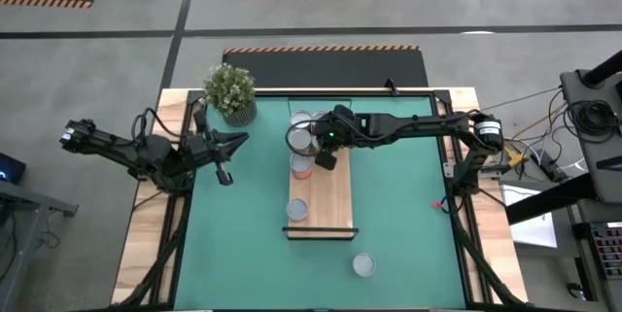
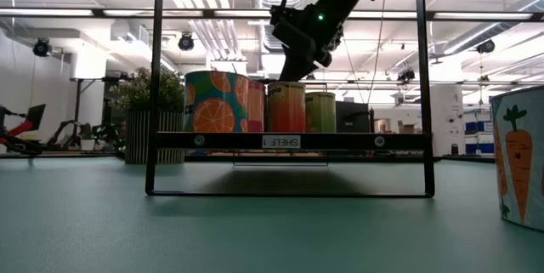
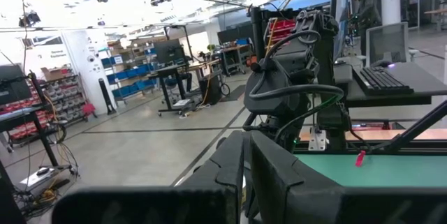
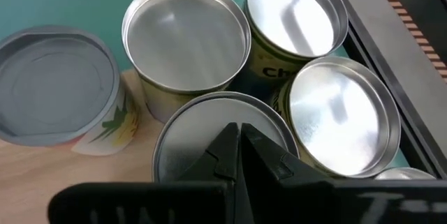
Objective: Pick and place cans onto a shelf
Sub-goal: Put the canned pineapples on the shelf, then put the canned carrots on the shelf
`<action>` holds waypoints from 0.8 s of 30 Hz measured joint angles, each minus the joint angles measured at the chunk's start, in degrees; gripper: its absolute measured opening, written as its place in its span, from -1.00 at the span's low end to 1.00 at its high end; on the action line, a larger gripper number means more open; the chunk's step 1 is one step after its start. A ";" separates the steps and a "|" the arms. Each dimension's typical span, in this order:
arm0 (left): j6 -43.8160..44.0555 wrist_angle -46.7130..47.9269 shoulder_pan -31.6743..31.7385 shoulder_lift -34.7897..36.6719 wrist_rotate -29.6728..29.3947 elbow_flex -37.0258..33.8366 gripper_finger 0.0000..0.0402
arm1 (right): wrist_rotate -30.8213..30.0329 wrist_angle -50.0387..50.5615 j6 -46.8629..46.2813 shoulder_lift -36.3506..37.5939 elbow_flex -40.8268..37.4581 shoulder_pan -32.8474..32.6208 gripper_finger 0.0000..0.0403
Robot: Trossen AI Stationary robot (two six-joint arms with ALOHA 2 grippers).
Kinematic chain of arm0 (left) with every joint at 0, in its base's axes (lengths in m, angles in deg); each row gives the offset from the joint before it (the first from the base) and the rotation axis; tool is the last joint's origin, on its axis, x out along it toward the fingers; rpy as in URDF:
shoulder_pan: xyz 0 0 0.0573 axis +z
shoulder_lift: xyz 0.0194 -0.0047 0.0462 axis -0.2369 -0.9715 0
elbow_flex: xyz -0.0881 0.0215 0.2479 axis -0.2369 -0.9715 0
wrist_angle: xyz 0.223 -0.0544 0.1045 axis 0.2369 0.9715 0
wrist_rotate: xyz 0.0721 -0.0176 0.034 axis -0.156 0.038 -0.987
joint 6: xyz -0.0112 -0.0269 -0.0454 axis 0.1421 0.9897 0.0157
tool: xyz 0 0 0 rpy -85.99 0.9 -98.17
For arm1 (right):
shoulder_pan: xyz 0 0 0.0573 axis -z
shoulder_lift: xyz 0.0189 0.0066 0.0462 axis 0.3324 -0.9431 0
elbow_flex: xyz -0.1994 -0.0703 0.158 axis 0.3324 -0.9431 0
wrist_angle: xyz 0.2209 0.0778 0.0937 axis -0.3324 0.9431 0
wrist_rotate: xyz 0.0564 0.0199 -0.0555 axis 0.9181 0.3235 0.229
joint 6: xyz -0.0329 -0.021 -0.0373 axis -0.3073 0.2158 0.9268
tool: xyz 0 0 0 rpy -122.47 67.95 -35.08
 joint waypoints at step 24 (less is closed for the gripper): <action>0.02 -0.01 0.01 0.00 0.05 0.00 -0.96 | -0.22 7.06 1.69 0.44 7.57 -2.09 -0.96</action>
